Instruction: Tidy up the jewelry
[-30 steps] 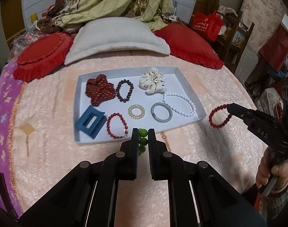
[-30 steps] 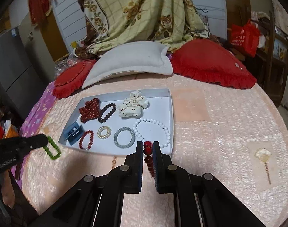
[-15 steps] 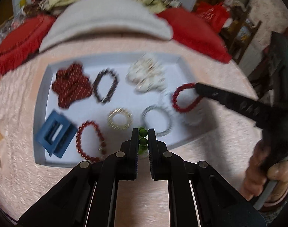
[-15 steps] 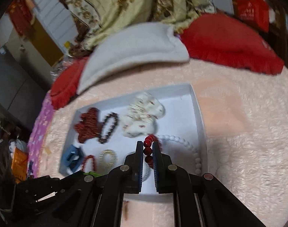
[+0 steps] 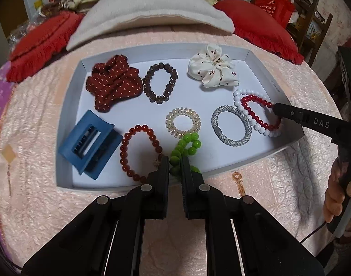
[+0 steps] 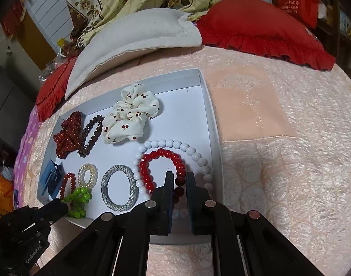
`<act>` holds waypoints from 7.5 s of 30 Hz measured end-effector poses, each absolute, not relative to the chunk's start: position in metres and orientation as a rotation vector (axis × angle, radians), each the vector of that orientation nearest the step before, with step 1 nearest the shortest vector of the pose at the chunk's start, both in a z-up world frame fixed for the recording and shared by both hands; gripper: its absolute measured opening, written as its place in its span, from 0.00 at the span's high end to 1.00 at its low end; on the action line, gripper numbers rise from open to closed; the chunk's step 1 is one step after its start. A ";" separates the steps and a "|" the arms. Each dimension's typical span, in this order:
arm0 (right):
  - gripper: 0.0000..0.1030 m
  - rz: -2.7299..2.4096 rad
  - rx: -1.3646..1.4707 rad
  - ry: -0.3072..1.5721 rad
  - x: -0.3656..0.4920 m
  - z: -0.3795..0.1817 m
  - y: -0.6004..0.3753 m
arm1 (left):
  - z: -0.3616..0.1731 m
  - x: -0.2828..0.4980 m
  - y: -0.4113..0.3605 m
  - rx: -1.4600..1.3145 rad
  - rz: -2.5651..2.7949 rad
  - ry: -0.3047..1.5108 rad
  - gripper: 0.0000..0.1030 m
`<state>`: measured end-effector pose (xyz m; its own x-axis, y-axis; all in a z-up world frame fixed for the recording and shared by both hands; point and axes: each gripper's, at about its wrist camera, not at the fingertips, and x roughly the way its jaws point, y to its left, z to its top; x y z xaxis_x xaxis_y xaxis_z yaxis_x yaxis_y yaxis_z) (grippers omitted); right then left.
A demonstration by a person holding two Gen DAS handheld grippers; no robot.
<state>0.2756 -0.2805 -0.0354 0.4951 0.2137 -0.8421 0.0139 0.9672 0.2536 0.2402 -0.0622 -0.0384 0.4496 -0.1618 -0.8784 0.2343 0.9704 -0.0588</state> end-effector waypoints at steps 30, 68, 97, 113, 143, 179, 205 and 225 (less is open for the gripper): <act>0.67 0.123 0.075 0.942 0.133 -0.017 -0.236 | 0.024 0.104 -0.004 0.039 0.033 0.791 0.66; 0.61 0.161 -0.097 0.969 0.222 -0.033 -0.152 | -0.012 0.092 0.052 -0.111 0.135 0.908 0.63; 0.60 0.072 -0.026 0.865 0.079 0.001 -0.207 | 0.077 0.006 0.042 -0.039 0.265 0.450 0.17; 0.48 0.038 -0.023 0.738 0.011 0.035 -0.207 | 0.087 -0.039 0.017 0.004 0.285 0.442 0.09; 0.36 -0.010 -0.024 0.718 -0.016 0.048 -0.213 | 0.063 -0.058 -0.018 0.029 0.147 0.632 0.05; 0.36 -0.022 -0.056 0.769 -0.009 0.029 -0.202 | 0.032 -0.038 -0.012 -0.002 0.071 0.789 0.05; 0.35 -0.028 -0.063 0.795 -0.005 0.018 -0.199 | 0.020 -0.031 -0.006 -0.010 0.055 0.827 0.05; 0.35 -0.030 -0.061 0.806 -0.002 0.014 -0.197 | 0.013 -0.026 -0.008 -0.005 0.040 0.852 0.05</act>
<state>-0.0019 -0.1973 0.0137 0.6921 -0.0501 -0.7200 0.0033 0.9978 -0.0663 -0.0264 -0.0078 0.0130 0.6581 0.0335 -0.7522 -0.0374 0.9992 0.0117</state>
